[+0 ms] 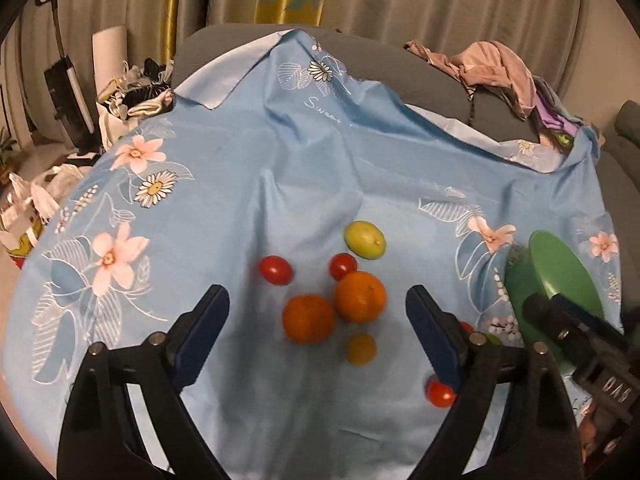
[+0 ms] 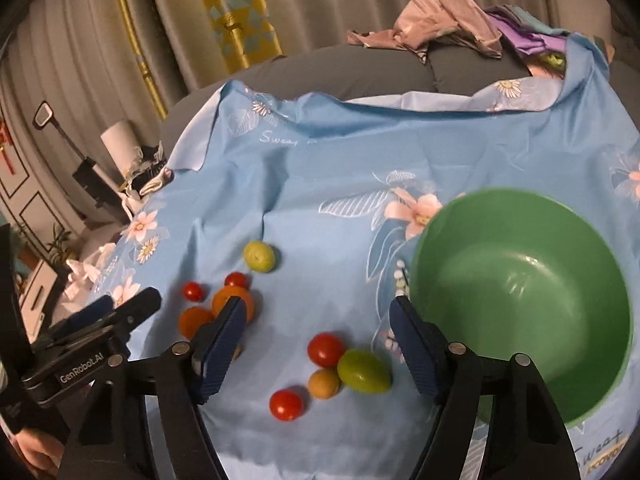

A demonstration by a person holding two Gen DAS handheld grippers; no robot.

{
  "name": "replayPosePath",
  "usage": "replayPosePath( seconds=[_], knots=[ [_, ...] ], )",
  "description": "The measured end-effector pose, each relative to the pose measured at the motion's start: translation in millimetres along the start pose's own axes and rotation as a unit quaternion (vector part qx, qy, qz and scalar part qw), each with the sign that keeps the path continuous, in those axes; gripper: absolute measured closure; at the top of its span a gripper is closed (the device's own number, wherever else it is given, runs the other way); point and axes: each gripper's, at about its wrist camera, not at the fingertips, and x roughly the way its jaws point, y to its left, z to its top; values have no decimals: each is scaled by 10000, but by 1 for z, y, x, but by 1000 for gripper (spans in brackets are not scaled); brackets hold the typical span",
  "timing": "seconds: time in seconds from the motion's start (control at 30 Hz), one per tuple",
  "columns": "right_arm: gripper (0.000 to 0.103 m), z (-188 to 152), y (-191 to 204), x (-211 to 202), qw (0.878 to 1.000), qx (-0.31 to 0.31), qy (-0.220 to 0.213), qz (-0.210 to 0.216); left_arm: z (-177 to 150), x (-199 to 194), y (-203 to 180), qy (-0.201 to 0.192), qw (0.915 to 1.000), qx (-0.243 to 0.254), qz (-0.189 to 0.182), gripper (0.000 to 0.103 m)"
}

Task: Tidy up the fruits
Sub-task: 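Close the right gripper around the small yellow-orange fruit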

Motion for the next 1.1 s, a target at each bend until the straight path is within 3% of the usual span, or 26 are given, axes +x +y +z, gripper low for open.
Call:
replayPosePath(
  seconds=[0.1, 0.17, 0.27, 0.37, 0.47, 0.6, 0.67, 0.7, 0.93, 1.1],
  knots=[
    [33, -2, -1, 2, 9998, 83, 90, 180, -1, -1, 2, 20, 10000, 3, -52, 27],
    [37, -2, -5, 4, 9989, 263, 161, 351, -5, 1, 6, 117, 9998, -57, -141, 43],
    [49, -4, -8, 6, 9974, 371, 254, 567, -10, 8, 12, 313, 9991, -193, -222, 50],
    [50, -6, -5, 11, 9966, 361, 393, 621, -12, 12, 13, 389, 9989, -187, -200, 57],
    [50, -12, 0, 17, 9950, 368, 618, 689, -15, 16, 14, 537, 9970, -300, -460, 64],
    [51, -12, 1, 21, 9939, 452, 710, 715, -20, 17, 1, 702, 9944, -182, -773, 64],
    [66, -14, -1, 23, 9924, 533, 797, 770, -22, 21, -4, 760, 9938, -104, -808, 64],
    [68, -15, -1, 25, 9919, 566, 834, 769, -24, 23, -6, 797, 9936, -81, -793, 64],
    [68, -32, 3, 40, 9904, 461, 1277, 268, -28, 47, -6, 1100, 9918, -43, -641, 68],
    [68, -34, 7, 47, 9902, 323, 1358, -88, -28, 56, -9, 1243, 9898, -17, -697, 68]
  ],
)
